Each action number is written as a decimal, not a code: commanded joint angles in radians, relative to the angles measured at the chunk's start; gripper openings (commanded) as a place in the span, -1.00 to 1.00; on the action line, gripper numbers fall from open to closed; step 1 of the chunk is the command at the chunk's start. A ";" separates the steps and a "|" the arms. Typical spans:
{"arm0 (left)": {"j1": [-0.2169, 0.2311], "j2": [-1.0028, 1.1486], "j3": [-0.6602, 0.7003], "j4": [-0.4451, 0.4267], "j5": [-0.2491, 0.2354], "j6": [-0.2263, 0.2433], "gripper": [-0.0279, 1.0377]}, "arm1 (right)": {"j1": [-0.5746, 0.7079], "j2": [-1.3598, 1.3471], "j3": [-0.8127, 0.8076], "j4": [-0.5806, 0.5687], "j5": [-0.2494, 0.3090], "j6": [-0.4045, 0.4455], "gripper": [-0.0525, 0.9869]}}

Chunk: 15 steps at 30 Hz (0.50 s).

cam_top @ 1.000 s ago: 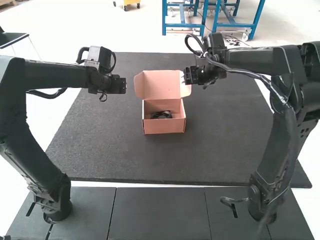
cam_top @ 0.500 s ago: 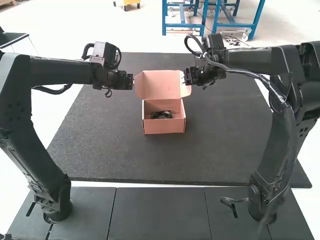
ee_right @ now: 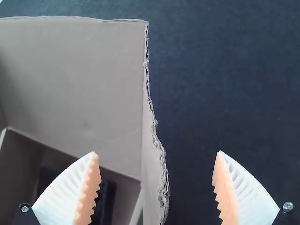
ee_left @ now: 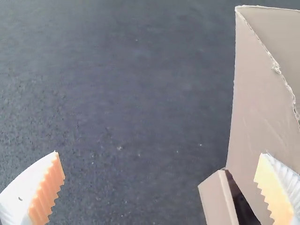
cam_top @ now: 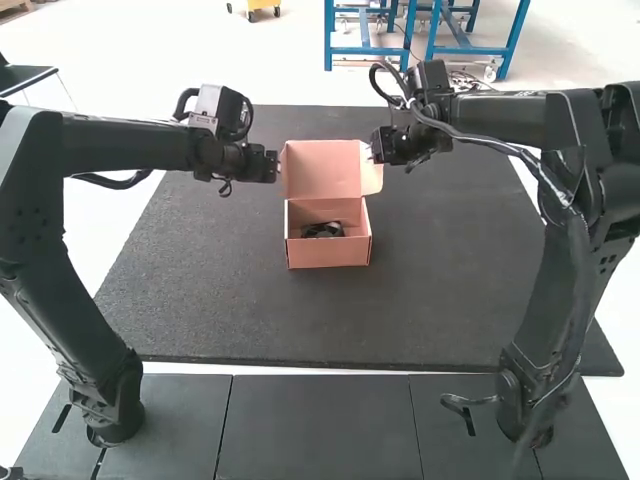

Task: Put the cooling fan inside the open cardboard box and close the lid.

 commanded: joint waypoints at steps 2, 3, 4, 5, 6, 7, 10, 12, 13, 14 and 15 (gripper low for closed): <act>-0.009 -0.004 0.031 0.003 0.010 -0.007 0.85 | -0.021 0.015 0.031 0.004 -0.023 0.007 0.03; -0.009 -0.005 0.033 0.000 0.010 -0.011 0.85 | -0.021 0.015 0.029 0.004 -0.023 0.007 0.02; -0.009 -0.005 0.034 0.000 0.010 -0.011 0.85 | -0.021 0.013 0.029 0.004 -0.023 0.007 0.02; -0.009 -0.007 0.033 -0.002 0.010 -0.011 0.85 | -0.021 0.015 0.029 0.006 -0.023 0.007 0.01; -0.009 -0.007 0.034 -0.002 0.010 -0.011 0.85 | -0.021 0.018 0.029 0.008 -0.023 0.007 -0.02; -0.009 -0.007 0.033 -0.003 0.010 -0.011 0.85 | -0.021 0.019 0.031 0.008 -0.023 0.008 -0.04; -0.009 -0.008 0.033 -0.005 0.010 -0.011 0.85 | -0.021 0.025 0.032 0.008 -0.025 0.010 -0.10; -0.009 -0.010 0.033 -0.006 0.010 -0.011 0.85 | -0.019 0.027 0.037 0.012 -0.025 0.011 -0.15; -0.009 -0.010 0.033 -0.009 0.010 -0.013 0.85 | -0.018 0.028 0.040 0.011 -0.025 0.011 -0.15; -0.009 -0.010 0.033 -0.009 0.010 -0.011 0.85 | -0.016 0.030 0.043 0.011 -0.028 0.011 -0.22; -0.009 -0.010 0.033 -0.009 0.010 -0.013 0.85 | -0.016 0.030 0.048 0.011 -0.028 0.013 -0.23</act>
